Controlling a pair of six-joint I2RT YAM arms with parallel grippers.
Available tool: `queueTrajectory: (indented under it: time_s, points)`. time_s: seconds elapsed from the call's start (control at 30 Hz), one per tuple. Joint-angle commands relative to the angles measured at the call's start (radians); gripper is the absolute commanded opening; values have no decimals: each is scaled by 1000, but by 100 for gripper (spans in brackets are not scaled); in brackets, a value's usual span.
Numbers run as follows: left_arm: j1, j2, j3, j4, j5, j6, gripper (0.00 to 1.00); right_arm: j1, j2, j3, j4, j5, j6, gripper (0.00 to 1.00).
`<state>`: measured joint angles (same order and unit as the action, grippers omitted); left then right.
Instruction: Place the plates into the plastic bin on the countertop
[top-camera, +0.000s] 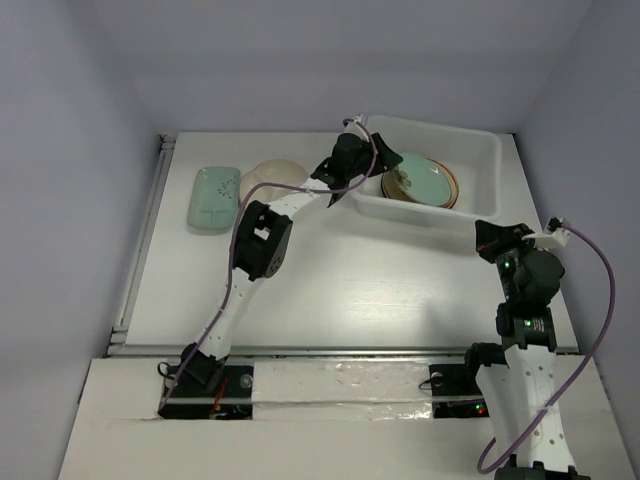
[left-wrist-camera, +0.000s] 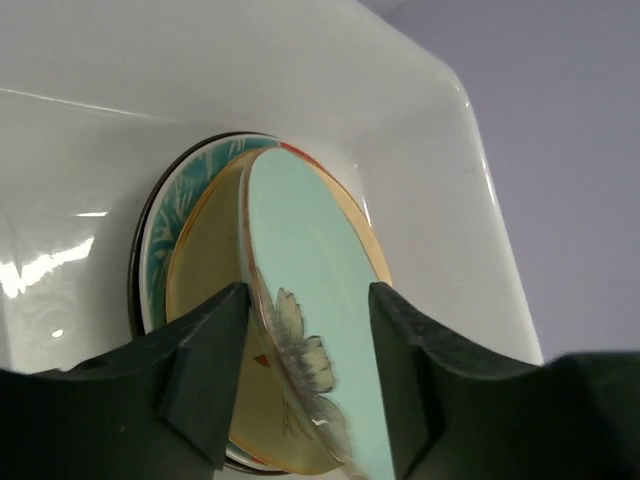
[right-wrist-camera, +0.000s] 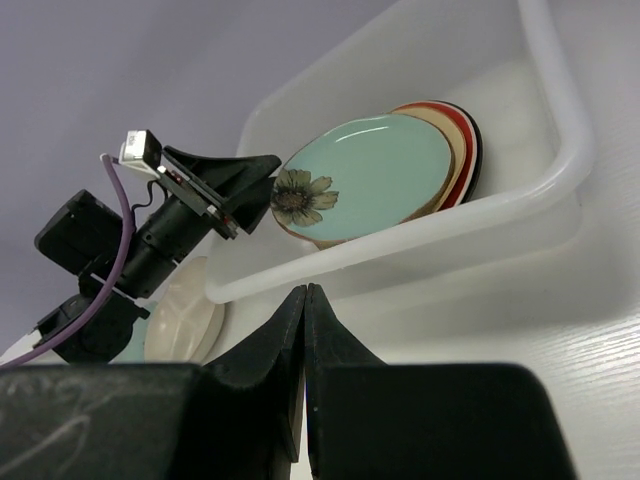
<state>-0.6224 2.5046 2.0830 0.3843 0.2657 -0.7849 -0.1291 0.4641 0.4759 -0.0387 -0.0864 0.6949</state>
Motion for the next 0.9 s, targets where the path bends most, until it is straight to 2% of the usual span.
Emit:
queueTrajectory:
  time_s: [0.0,0.03,0.13,0.23,0.33,0.43,0.57,0.6,0.63,0.67,0.7,0.73,0.77,0.8,0.87]
  points:
    - [-7,-104,-8,47,-14,13,49,6,-10,20,23,5,-20,5]
    - [-7,-115,-14,42,-20,27,56,6,-12,17,22,4,-20,5]
    - [-16,-150,-9,-11,-46,65,68,6,-10,15,25,8,-18,5]
    - [-26,-184,54,-111,-68,142,76,6,-10,13,25,13,-18,5]
    - [-36,-265,75,-203,-132,268,79,6,-13,15,23,13,-20,5]
    - [-36,-355,60,-268,-255,386,81,6,-15,13,23,14,-20,5]
    - [-36,-458,-44,-305,-345,472,80,6,-16,17,23,11,-20,5]
    - [-36,-508,-78,-295,-361,480,77,6,-16,15,22,11,-20,5]
    - [-36,-538,-122,-282,-379,483,69,6,-19,15,20,13,-20,5]
    - [-36,-573,-235,-262,-407,483,62,6,-19,15,22,11,-20,6]
    - [-36,-643,-295,-210,-420,483,52,6,-19,15,20,11,-21,5]
    - [-36,-676,-416,-191,-459,469,19,6,-21,15,20,10,-21,5]
    - [-21,-709,-476,-176,-473,460,8,6,-22,15,20,8,-21,5]
    - [-8,-775,-532,-145,-479,448,0,6,-22,17,22,2,-21,6]
    - [41,-835,-706,-116,-485,397,0,6,-21,17,23,-3,-21,6]
